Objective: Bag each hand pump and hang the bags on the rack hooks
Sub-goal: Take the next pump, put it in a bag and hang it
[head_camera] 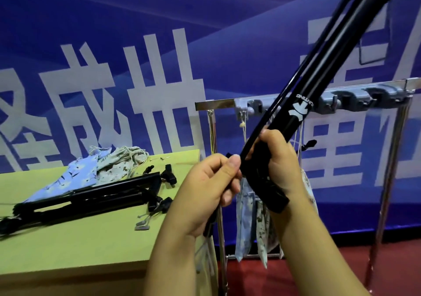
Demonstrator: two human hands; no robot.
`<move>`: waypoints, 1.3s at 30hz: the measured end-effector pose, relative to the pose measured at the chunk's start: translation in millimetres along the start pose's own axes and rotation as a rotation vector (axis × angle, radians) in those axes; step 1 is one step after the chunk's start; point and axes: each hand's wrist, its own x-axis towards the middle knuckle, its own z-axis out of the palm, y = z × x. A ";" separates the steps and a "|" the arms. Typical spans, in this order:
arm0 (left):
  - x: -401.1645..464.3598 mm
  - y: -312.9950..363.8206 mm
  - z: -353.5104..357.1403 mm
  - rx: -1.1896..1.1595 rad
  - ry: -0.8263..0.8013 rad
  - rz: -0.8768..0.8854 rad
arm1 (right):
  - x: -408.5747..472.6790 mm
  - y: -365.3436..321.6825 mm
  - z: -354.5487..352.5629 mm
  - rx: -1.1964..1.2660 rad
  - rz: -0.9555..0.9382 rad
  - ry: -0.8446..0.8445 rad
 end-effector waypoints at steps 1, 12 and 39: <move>0.5 -1.1 -0.8 0.015 0.011 0.000 | 0.3 1.6 -0.1 0.002 0.019 0.002; 6.7 -14.7 -4.2 -0.039 0.072 -0.019 | -0.3 5.6 1.6 0.177 0.185 -0.049; 31.0 -36.6 -9.3 -0.209 -0.063 -0.139 | 19.6 7.0 -2.2 0.232 0.123 0.084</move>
